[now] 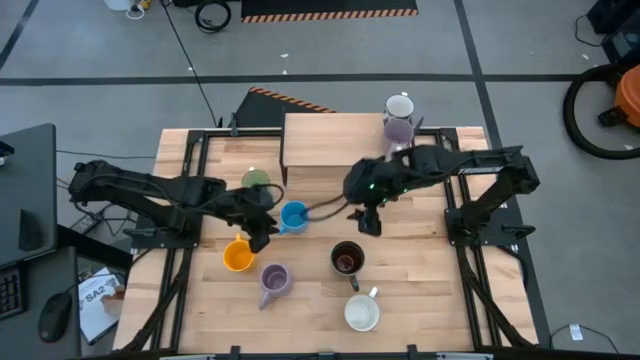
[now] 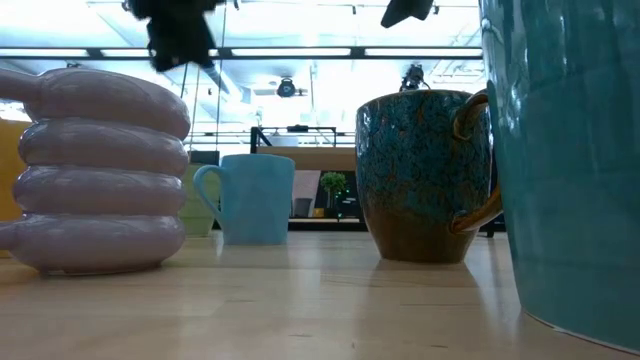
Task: Place coffee mugs
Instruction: Put the light blue mug on the shelf
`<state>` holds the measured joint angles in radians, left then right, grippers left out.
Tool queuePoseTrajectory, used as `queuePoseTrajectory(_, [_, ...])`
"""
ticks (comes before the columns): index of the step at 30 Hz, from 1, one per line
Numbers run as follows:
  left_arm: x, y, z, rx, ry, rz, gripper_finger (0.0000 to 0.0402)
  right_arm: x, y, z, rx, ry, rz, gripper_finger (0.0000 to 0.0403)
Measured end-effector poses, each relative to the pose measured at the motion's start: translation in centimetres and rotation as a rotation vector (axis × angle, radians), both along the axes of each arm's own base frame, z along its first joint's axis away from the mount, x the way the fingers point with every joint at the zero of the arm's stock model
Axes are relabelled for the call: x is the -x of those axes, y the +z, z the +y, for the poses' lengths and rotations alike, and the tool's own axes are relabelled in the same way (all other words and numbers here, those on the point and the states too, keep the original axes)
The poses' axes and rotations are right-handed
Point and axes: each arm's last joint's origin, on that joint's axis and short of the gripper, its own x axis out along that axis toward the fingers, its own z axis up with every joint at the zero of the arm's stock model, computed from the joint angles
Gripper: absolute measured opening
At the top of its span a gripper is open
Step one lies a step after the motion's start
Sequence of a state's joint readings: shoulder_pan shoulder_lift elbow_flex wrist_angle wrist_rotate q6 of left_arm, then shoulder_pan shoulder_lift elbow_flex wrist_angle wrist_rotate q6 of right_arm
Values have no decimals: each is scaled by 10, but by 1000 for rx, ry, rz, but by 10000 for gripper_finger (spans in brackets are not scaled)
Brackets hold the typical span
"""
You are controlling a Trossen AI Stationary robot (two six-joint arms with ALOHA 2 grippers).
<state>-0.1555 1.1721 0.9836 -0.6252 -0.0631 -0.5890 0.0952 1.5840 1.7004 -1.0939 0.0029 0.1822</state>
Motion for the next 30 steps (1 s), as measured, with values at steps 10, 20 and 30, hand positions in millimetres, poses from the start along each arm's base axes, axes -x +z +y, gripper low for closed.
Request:
queuePoseTrajectory(10, [2, -25, 2, 114, 188, 37, 128, -19, -24, 17, 14, -11, 76, 246])
queuePoseTrajectory(20, [-9, -36, 0, 154, 244, 64, 128, -19, -26, 15, 51, -80, 80, 246])
queuePoseTrajectory(30, [-24, -49, -7, 185, 200, 89, 128, -20, -26, 15, 52, -81, 72, 246])
